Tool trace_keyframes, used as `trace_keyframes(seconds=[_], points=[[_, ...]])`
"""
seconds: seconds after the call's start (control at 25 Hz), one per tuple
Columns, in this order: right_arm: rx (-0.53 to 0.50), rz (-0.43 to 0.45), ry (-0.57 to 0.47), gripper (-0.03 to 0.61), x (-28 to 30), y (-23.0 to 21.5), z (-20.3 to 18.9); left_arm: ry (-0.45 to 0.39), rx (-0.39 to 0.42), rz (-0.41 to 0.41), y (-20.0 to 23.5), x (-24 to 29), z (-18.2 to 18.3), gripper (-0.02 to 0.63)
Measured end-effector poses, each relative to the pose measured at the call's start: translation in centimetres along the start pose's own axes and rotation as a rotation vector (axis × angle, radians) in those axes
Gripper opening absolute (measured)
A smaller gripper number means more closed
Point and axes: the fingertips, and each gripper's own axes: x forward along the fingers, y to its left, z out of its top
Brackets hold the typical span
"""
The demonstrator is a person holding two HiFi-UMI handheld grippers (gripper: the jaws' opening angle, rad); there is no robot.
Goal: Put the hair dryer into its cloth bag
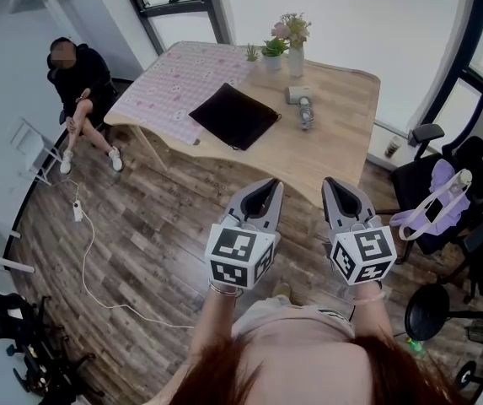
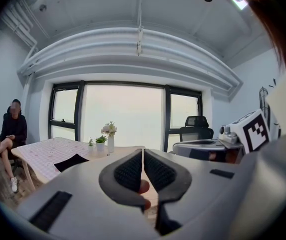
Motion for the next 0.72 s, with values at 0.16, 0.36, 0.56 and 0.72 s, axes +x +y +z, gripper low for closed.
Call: trace_keyframes(seconds=[0.16,0.36,0.56,0.72], points=[[-0.004,-0.006,0.0,0.0,1.9,0.3,0.2,0.004,0.0,-0.015,1.5,0.6,-0.1,0.018],[-0.007,-0.018,0.006,0.0,3.7,0.3,0.2,0.011,-0.001,-0.034,3.2,1.6,-0.4,0.018],[-0.009,-0.034,0.012,0.0,5.2,0.4,0.2,0.013,-0.011,-0.048,4.7,2.3,-0.7,0.018],[-0.015,-0.043,0.019,0.0,6.0,0.2,0.0,0.015,-0.021,-0.057,5.4,2.8,-1.0,0.018]])
